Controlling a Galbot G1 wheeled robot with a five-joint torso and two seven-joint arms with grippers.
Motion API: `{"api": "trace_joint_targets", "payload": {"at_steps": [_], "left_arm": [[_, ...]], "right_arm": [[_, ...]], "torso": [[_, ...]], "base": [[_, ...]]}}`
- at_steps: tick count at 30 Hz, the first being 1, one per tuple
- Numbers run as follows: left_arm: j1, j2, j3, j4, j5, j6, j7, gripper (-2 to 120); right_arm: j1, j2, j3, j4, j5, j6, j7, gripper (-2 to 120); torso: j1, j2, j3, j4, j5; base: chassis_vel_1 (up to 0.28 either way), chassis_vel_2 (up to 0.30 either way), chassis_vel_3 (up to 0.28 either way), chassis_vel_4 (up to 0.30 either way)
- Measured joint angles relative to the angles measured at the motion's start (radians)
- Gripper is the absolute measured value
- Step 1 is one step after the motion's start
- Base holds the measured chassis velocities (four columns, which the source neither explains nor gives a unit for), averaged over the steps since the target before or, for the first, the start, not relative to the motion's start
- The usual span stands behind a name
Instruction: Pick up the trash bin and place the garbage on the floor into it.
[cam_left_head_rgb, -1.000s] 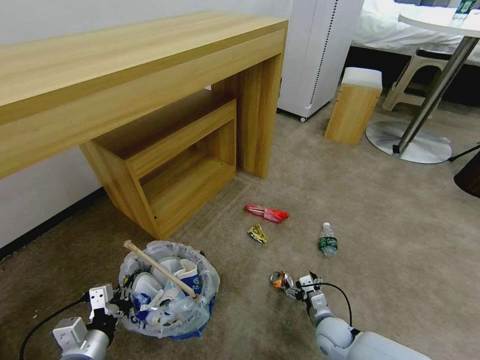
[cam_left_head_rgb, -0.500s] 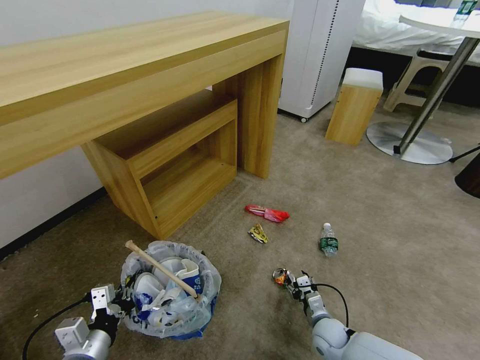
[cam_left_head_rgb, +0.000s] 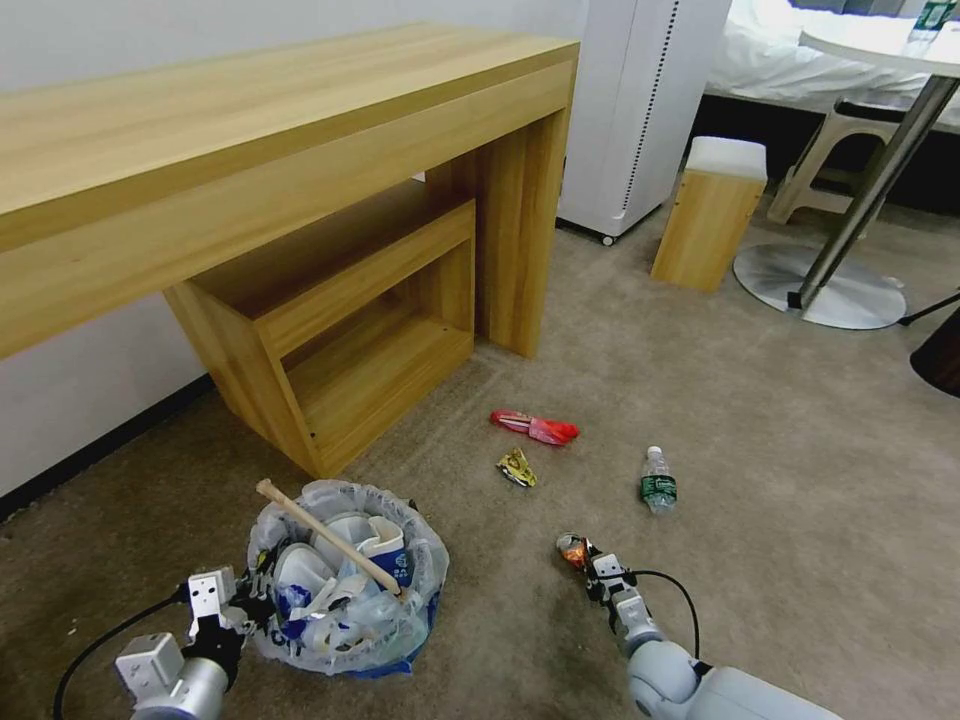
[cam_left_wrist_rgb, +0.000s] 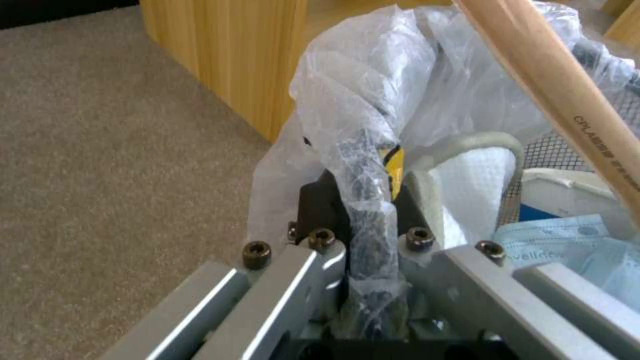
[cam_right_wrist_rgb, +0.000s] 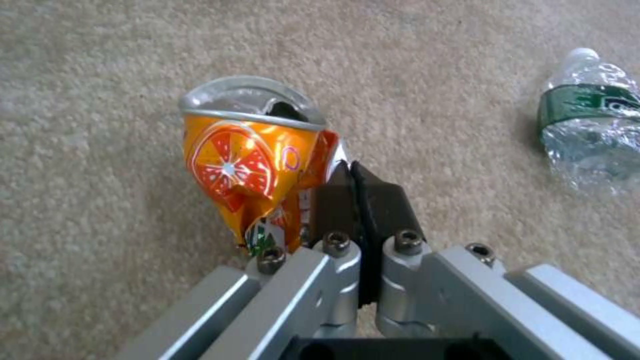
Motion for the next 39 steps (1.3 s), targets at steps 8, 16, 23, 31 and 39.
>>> {"api": "trace_joint_targets", "payload": {"at_steps": [8, 16, 23, 31, 39], "left_arm": [[0.001, -0.005, 0.001, 0.007, 0.007, -0.005, 0.004, 3], [0.004, -0.007, 0.000, 0.007, 0.011, -0.009, 0.008, 3], [-0.001, -0.007, -0.001, 0.007, 0.011, -0.012, 0.008, 3], [-0.004, -0.013, 0.006, 0.005, 0.011, -0.012, 0.009, 3], [-0.002, -0.013, 0.006, 0.005, 0.012, -0.013, 0.009, 3]], "right_arm": [[-0.013, 0.000, 0.015, 0.005, -0.022, 0.021, -0.012, 3], [-0.013, -0.006, 0.015, 0.029, -0.033, 0.025, -0.019, 33], [-0.030, -0.024, 0.026, 0.059, -0.048, 0.025, -0.015, 57], [-0.056, -0.015, 0.038, 0.023, -0.060, 0.024, -0.014, 84], [-0.054, -0.005, 0.036, 0.008, -0.060, 0.024, -0.015, 84]], "torso": [[0.000, 0.000, 0.000, 0.0000, 0.0005], [0.000, 0.000, 0.000, 0.0001, 0.0006], [0.000, 0.000, 0.000, 0.0002, 0.0003], [0.000, 0.000, 0.000, 0.0001, 0.0004], [0.000, 0.000, 0.000, 0.0002, 0.0003]], "base": [[0.000, 0.000, 0.000, 0.000], [0.000, 0.000, 0.000, 0.000], [0.000, 0.000, 0.000, 0.000], [0.000, 0.000, 0.000, 0.000], [0.000, 0.000, 0.000, 0.000]]}}
